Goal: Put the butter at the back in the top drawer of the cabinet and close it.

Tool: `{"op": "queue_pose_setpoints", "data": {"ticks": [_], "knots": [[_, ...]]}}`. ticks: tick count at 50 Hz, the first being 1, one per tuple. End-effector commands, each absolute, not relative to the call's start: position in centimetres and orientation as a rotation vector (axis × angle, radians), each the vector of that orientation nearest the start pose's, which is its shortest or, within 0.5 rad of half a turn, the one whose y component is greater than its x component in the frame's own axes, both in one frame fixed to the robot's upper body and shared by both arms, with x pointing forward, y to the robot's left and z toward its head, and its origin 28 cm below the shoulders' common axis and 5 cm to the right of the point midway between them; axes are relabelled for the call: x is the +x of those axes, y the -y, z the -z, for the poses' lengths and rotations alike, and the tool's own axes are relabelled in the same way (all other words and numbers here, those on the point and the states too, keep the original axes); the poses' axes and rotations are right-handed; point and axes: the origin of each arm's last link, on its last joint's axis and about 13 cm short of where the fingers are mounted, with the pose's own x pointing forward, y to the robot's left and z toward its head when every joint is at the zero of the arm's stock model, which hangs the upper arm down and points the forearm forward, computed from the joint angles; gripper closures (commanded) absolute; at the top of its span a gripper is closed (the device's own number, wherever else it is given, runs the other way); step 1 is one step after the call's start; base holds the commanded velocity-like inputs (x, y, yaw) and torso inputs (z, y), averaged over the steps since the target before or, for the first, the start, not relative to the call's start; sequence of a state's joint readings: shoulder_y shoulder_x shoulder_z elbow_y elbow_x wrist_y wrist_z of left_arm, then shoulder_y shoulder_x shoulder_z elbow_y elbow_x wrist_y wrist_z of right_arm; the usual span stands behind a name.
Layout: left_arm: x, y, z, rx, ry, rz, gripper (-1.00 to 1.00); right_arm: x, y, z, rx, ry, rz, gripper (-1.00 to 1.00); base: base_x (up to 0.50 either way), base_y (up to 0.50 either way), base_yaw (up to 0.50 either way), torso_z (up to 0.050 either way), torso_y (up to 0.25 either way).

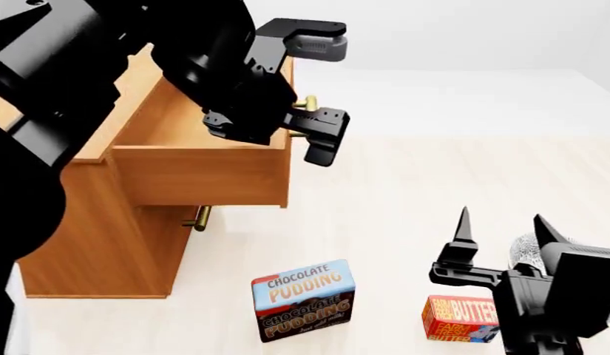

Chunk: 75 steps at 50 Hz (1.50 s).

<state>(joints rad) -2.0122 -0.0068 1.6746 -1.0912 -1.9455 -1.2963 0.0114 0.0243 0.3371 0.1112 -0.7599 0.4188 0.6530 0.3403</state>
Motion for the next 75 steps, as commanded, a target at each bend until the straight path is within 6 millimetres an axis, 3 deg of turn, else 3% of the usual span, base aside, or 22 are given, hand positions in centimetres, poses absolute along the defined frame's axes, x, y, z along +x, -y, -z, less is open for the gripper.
{"op": "queue_pose_setpoints", "data": {"ticks": [1,24,31,35,46,55,60,63,70,75], "knots": [[33.6,-11.7,-37.4,0.078,-0.921,0.751,-1.0,18.4,14.6,-14.0,0.001,0.125,0.163,-1.0,0.0,0.0,0.0,0.0,0.0],[32.8,-10.7,-40.8,-0.163,-0.764,1.044,-1.0,18.3,14.6,-14.0,0.004,0.127,0.159,-1.0,0.0,0.0,0.0,0.0,0.0],[32.8,-10.7,-41.6,-0.211,-0.713,1.057,-1.0,18.3,14.7,-14.0,0.006,0.128,0.16,-1.0,0.0,0.0,-0.01,0.0,0.001],[33.2,-11.1,-42.2,-0.13,-0.639,0.943,-1.0,18.3,14.7,-14.0,0.006,0.129,0.159,-1.0,0.0,0.0,-0.01,0.004,0.005],[34.0,-13.3,-43.2,0.183,-0.542,0.428,-1.0,18.2,14.5,-14.0,0.002,0.124,0.15,-1.0,0.0,0.0,0.0,0.0,0.0],[33.1,-15.6,-46.9,0.177,-0.449,0.337,-1.0,18.4,14.6,-14.0,-0.005,0.119,0.141,-1.0,0.0,0.0,0.0,0.0,0.0],[29.2,-18.3,-47.3,0.135,-0.343,0.369,-1.0,18.7,14.8,-15.0,-0.035,0.094,0.134,-1.0,0.0,0.0,0.0,0.0,0.0],[26.3,-20.0,-46.7,0.102,-0.279,0.389,-1.0,18.9,15.4,-16.8,-0.085,0.078,0.1,-1.0,0.0,0.0,0.0,0.0,0.0],[20.8,-23.5,-43.9,-0.023,-0.135,0.438,-1.0,19.2,17.0,-22.7,-0.245,-0.06,-0.048,-1.0,0.0,0.0,0.0,0.0,0.0],[18.5,-24.8,-41.5,-0.078,-0.072,0.456,-1.0,19.3,17.6,-25.3,-0.428,-0.196,-0.17,-1.0,0.0,0.0,0.0,0.0,0.0]]}}
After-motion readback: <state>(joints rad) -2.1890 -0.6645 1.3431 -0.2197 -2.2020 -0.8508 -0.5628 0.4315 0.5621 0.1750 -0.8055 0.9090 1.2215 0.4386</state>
